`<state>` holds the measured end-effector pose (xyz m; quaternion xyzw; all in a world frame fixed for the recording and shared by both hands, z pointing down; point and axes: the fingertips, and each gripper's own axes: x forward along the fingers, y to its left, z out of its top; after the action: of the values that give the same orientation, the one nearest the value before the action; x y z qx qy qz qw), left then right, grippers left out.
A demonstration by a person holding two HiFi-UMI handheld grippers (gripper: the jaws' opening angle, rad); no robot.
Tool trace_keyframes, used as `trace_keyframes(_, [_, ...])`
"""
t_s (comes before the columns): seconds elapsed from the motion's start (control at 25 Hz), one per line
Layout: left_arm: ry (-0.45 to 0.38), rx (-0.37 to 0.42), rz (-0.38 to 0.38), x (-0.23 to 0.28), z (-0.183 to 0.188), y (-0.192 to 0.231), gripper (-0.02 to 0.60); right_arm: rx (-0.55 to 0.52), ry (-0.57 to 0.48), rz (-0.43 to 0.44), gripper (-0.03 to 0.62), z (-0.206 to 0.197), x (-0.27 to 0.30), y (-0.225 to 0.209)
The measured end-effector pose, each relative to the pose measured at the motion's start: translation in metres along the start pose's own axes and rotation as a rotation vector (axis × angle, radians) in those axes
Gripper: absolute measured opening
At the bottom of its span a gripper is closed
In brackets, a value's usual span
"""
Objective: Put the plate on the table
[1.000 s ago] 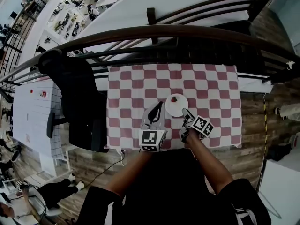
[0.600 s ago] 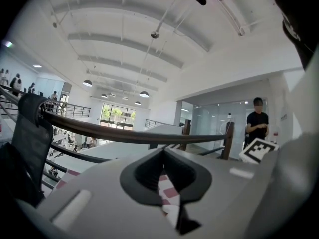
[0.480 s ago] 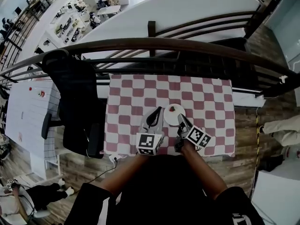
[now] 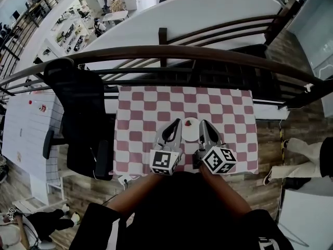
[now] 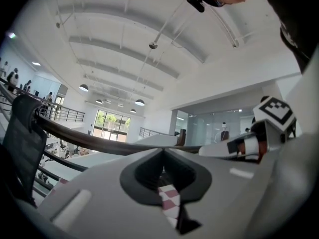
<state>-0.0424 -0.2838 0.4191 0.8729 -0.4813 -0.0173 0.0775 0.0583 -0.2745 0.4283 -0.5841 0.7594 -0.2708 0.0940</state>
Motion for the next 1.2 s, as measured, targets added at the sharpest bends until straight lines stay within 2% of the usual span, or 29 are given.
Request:
trace_keyframes(0.16, [-0.023, 0.024, -0.001, 0.002, 0.009, -0.002, 0.008, -0.178, -0.054, -0.015, -0.003, 0.014, -0.002, 0.012])
trace_keyframes(0.44, [-0.060, 0.055, 0.007, -0.002, 0.023, -0.003, 0.009, -0.280, -0.052, -0.025, -0.003, 0.009, 0.001, 0.022])
trace_keyframes(0.8, [-0.071, 0.043, 0.012, 0.000, 0.026, 0.005, 0.008, -0.353, -0.092, 0.005, -0.003, 0.018, 0.009, 0.043])
trace_keyframes(1.2, [-0.063, 0.034, 0.011, -0.002, 0.023, 0.002, 0.008, -0.358, -0.081, -0.005, -0.003, 0.013, 0.006, 0.041])
